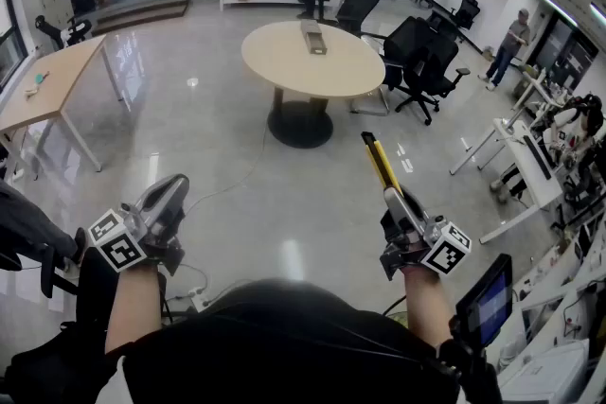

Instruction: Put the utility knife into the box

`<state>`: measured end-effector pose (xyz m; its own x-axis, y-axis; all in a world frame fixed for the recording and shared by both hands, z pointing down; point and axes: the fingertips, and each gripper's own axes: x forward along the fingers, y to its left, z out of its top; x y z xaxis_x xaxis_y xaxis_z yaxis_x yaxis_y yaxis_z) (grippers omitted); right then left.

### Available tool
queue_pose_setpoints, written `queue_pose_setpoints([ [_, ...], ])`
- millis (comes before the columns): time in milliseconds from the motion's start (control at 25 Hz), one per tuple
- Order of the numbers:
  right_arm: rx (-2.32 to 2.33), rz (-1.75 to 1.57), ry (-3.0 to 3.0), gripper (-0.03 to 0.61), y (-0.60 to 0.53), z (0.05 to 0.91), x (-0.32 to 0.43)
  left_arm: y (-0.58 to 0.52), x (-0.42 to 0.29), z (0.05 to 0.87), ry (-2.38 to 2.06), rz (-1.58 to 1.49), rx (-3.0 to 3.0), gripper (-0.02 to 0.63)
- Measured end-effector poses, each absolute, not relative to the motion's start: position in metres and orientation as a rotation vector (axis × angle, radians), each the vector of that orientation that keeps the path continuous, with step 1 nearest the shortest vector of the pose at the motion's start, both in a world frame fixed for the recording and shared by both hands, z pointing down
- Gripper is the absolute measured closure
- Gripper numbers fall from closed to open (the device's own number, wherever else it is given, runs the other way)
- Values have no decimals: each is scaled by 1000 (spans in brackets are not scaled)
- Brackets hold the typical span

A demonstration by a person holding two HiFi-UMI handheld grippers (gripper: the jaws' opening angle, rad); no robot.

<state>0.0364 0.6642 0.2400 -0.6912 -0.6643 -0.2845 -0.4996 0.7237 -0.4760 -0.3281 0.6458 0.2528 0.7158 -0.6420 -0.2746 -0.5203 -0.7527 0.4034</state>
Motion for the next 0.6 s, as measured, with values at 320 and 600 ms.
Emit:
queue_pose_setpoints([
  [320,-886,-497,2491,491,667,239,31,649,-331,254,-897,-576,2635,617],
  [600,-918,-493,2471,491,669,238,40,654,-325,254,-876,-566,2639,617],
])
